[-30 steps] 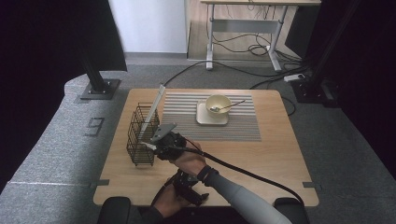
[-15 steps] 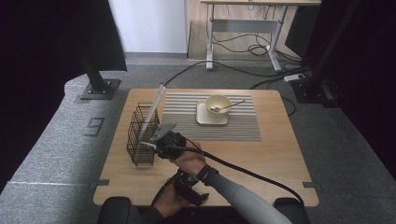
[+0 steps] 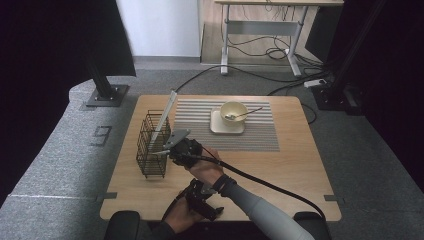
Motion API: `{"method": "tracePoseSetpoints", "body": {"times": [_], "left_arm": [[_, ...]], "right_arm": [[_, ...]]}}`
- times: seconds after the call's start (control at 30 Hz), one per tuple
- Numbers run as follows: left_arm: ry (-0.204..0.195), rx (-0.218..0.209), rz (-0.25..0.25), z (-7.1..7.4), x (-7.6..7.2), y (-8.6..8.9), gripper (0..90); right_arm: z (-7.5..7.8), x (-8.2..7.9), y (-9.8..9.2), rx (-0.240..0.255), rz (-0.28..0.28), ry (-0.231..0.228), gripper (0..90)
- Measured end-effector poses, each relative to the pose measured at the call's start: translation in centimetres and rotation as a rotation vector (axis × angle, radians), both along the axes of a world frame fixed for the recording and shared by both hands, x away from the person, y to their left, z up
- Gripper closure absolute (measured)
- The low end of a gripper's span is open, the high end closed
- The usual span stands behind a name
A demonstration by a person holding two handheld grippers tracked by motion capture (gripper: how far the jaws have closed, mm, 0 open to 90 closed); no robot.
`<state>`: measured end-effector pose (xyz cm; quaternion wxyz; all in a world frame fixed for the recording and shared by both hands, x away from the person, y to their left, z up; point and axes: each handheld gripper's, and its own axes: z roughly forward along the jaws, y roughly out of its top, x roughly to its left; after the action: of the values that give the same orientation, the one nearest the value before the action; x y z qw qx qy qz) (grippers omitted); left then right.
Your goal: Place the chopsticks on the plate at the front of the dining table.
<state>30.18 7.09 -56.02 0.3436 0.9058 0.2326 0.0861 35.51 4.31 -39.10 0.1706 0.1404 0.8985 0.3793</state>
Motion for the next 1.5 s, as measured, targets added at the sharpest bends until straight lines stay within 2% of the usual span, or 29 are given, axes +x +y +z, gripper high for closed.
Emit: {"method": "tracePoseSetpoints", "body": {"times": [0.43,0.77,0.97,1.23,1.5], "left_arm": [[0.002,0.006,0.0,0.0,0.0,0.0,0.0],[0.002,0.005,-0.001,0.0,0.0,0.0,0.0],[0.0,0.002,0.0,0.0,0.0,0.0,0.0],[-0.001,0.001,0.0,0.0,0.0,0.0,0.0],[-0.001,0.005,-0.005,0.0,0.0,0.0,0.0]], "right_arm": [[1.3,0.7,-1.4,0.028,0.003,0.079,82.4],[2.4,1.0,-3.0,0.068,0.005,0.113,82.4],[3.0,1.2,-3.8,0.093,0.003,0.125,82.3],[4.3,1.3,-4.9,0.125,0.004,0.113,82.4],[5.6,1.3,-5.9,0.18,0.008,0.119,82.3]]}}
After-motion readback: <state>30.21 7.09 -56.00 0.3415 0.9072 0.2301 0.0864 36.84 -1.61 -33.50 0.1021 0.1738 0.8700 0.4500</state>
